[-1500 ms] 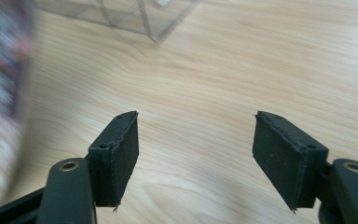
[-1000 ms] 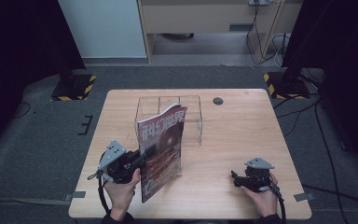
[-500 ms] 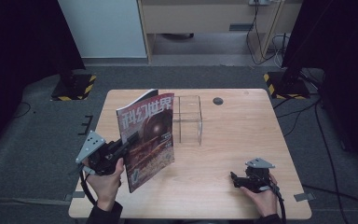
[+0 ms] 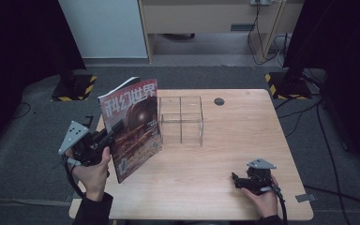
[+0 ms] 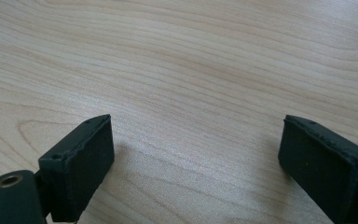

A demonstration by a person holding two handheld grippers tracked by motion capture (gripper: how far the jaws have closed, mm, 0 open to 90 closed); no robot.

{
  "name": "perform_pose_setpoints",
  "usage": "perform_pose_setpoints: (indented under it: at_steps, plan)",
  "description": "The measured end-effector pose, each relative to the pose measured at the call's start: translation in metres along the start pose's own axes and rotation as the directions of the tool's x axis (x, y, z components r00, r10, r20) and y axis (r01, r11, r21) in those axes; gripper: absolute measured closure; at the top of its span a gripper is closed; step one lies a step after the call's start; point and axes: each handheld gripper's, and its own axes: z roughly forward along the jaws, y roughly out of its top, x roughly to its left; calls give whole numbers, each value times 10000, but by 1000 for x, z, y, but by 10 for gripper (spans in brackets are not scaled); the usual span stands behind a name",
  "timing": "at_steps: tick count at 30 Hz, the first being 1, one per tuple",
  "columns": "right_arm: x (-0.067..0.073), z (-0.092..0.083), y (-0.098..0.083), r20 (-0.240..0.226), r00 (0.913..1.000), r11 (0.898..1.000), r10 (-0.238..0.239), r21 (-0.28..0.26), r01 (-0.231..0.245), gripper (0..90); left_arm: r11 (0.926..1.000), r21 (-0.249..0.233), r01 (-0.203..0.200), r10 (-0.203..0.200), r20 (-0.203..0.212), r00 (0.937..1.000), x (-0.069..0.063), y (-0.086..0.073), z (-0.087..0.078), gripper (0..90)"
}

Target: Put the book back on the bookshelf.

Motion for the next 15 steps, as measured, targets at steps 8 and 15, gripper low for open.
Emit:
perform_pose_setpoints:
  at_steps: [8,15]
  plan:
    - [0,0,0,-1,10000,10000,-1,3,1,106,9995,-265,-143,131,-471,9988,9,14,8,836]
    - [0,0,0,1,10000,10000,-1,1,1,106,9992,-371,-120,88,-839,9964,15,20,25,836]
